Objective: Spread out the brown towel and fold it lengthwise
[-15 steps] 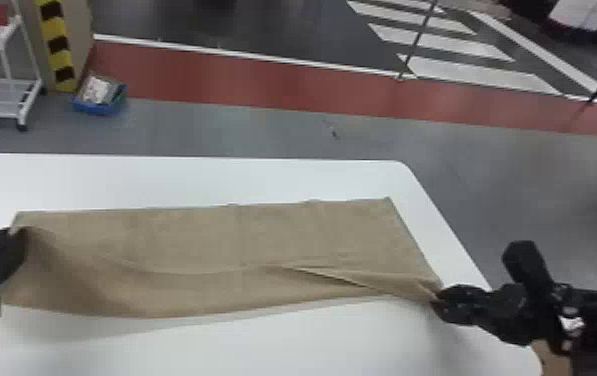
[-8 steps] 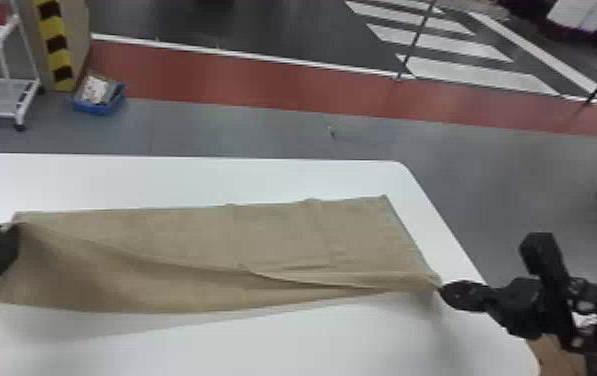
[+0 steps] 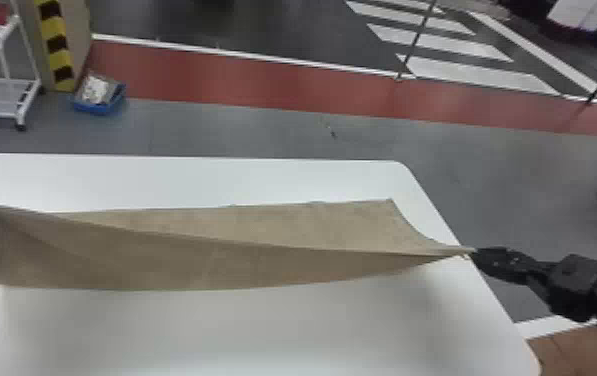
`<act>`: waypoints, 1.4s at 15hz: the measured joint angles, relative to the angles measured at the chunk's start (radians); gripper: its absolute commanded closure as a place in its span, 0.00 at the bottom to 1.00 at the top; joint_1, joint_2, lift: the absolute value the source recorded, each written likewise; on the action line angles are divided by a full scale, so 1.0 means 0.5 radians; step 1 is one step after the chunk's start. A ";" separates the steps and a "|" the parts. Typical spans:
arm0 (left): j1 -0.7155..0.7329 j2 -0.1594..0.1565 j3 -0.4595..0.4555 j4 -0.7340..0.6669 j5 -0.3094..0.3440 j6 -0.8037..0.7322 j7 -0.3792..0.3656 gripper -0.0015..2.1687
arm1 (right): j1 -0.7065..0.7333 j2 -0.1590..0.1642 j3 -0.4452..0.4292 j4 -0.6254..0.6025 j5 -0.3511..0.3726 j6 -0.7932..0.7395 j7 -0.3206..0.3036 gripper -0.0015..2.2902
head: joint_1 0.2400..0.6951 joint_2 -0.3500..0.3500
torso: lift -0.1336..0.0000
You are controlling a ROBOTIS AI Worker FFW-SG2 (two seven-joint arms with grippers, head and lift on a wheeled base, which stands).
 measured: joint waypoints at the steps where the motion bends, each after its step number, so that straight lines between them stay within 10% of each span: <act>1: 0.012 0.002 0.018 -0.036 -0.002 0.027 -0.003 0.71 | -0.009 0.000 -0.051 -0.008 -0.056 0.017 0.004 0.57 | 1.00 0.03 | 0.07; 21: -0.547 -0.006 -0.144 0.525 -0.090 0.179 0.006 0.71 | -1.042 -0.085 0.558 0.983 0.350 0.048 -0.196 0.57 | 1.00 0.16 | 0.07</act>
